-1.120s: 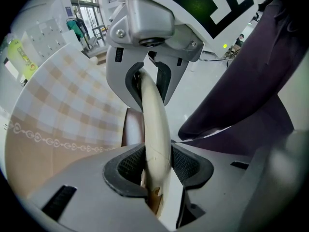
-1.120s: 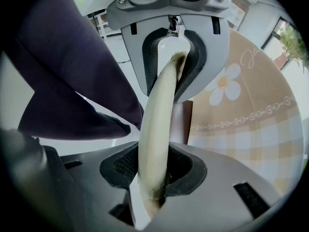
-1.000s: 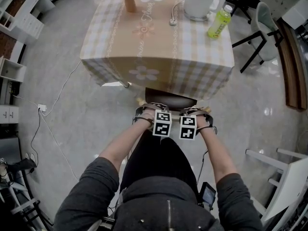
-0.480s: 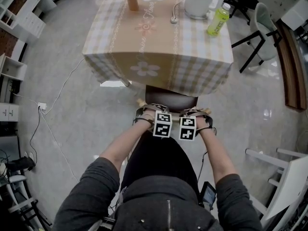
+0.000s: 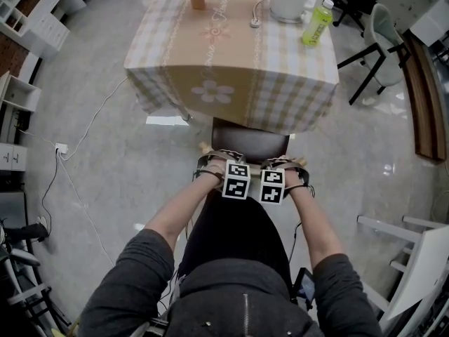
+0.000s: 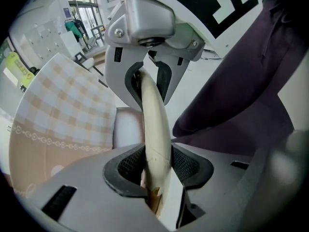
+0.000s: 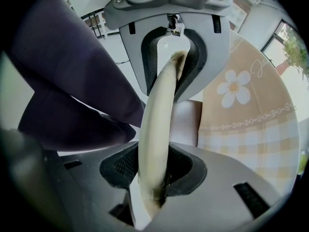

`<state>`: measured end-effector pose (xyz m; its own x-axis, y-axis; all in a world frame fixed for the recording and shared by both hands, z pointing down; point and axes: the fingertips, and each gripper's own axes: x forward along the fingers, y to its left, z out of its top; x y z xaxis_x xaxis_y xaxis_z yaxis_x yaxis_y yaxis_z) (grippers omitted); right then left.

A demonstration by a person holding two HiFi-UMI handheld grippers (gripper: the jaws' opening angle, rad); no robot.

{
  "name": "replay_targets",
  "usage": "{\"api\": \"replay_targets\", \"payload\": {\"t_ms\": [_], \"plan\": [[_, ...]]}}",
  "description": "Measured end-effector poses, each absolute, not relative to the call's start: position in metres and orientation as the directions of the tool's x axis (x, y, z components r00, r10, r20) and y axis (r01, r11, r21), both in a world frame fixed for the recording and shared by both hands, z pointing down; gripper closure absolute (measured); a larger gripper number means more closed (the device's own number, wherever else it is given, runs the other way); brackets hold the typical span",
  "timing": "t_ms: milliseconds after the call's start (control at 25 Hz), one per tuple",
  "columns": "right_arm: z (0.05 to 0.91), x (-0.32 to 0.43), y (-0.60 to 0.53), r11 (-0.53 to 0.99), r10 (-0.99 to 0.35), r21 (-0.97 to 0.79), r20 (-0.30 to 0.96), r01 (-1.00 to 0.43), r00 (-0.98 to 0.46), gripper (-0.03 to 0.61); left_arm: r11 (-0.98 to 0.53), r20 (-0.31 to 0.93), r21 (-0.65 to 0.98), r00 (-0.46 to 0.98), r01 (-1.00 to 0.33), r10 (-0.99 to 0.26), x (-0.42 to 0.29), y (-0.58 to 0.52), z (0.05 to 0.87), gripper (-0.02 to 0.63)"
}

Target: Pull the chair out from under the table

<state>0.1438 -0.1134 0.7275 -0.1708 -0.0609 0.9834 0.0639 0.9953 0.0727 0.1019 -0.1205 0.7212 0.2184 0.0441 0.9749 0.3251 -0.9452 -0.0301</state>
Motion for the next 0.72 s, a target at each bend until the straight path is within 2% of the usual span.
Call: {"api": "replay_targets", "payload": {"t_ms": [720], "plan": [[0.729,0.139,-0.080,0.995,-0.067,0.079,0.983,0.066,-0.170,0.445,-0.947,0.978,-0.045,0.209,0.319,0.024,0.097,-0.087,0.723,0.456]]}}
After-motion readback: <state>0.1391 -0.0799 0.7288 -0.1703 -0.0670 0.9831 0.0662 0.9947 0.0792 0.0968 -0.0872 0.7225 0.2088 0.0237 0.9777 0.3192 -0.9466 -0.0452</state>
